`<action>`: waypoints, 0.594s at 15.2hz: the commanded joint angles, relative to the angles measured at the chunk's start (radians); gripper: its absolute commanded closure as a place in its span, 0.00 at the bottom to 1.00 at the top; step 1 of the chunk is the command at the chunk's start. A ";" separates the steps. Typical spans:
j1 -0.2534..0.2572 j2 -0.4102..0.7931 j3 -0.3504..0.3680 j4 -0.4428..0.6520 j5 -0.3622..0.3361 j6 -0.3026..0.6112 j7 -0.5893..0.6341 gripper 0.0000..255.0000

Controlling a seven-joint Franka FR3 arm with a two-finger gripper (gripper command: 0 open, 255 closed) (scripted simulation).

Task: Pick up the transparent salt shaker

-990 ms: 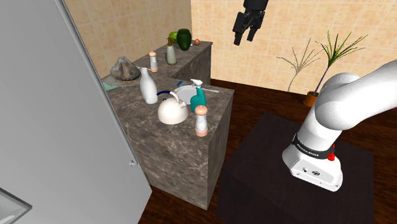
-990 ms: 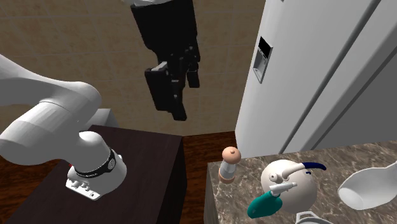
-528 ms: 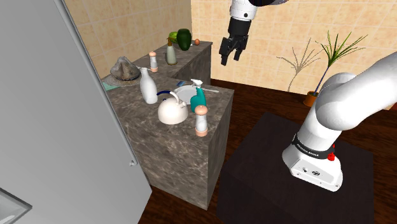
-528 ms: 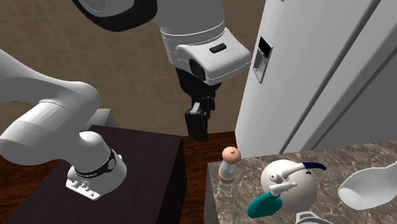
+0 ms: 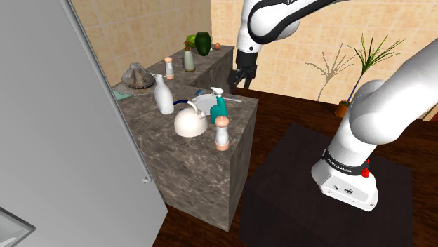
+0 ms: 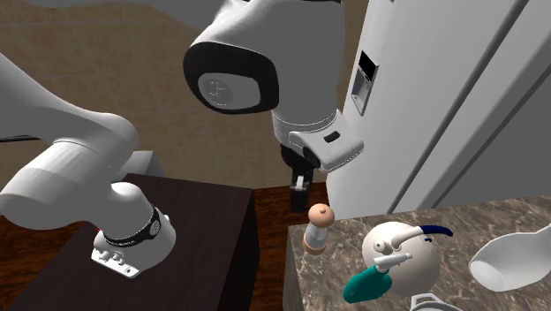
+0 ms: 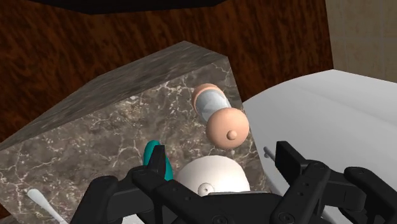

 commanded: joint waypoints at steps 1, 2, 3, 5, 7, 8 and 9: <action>0.014 0.072 0.005 -0.001 0.021 0.065 -0.004 0.00; 0.021 0.106 0.007 0.000 0.032 0.095 -0.007 0.00; 0.028 0.141 0.010 0.002 0.044 0.123 -0.011 0.00; 0.042 0.214 0.015 0.010 0.068 0.179 -0.021 0.00; 0.055 0.288 0.020 0.023 0.095 0.232 -0.033 0.00; 0.062 0.326 0.023 0.031 0.110 0.257 -0.040 0.00; 0.068 0.365 0.027 0.041 0.125 0.281 -0.047 0.00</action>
